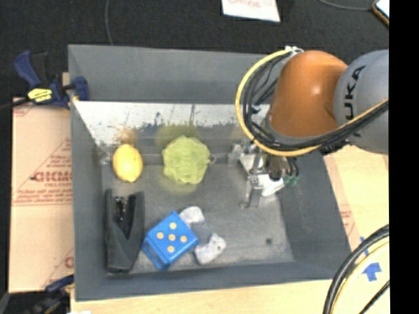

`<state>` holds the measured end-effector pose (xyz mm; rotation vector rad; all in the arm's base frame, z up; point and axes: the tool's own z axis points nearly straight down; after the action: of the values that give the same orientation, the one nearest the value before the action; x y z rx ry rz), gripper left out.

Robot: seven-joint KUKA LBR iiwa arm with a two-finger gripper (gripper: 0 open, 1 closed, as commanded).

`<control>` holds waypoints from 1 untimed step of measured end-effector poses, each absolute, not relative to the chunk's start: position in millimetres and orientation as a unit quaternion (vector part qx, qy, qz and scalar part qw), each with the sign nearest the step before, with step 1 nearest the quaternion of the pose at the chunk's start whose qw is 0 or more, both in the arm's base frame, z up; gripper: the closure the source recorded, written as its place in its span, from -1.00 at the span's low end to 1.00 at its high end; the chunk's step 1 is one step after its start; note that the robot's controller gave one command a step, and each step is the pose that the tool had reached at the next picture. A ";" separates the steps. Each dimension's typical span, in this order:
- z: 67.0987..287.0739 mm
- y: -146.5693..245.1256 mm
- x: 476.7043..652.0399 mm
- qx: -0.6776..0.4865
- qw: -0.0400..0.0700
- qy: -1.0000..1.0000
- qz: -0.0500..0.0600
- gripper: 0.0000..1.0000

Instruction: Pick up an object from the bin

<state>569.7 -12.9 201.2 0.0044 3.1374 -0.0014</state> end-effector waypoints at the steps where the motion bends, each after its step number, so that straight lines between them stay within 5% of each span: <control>1: 201.2 -12.9 569.7 0.001 0.002 1.000 0.000 -1.00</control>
Offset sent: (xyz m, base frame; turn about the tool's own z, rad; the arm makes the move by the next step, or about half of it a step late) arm 0.0488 0.0048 -0.0303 -0.2066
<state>569.7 -12.9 201.2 0.0044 3.1374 -0.0014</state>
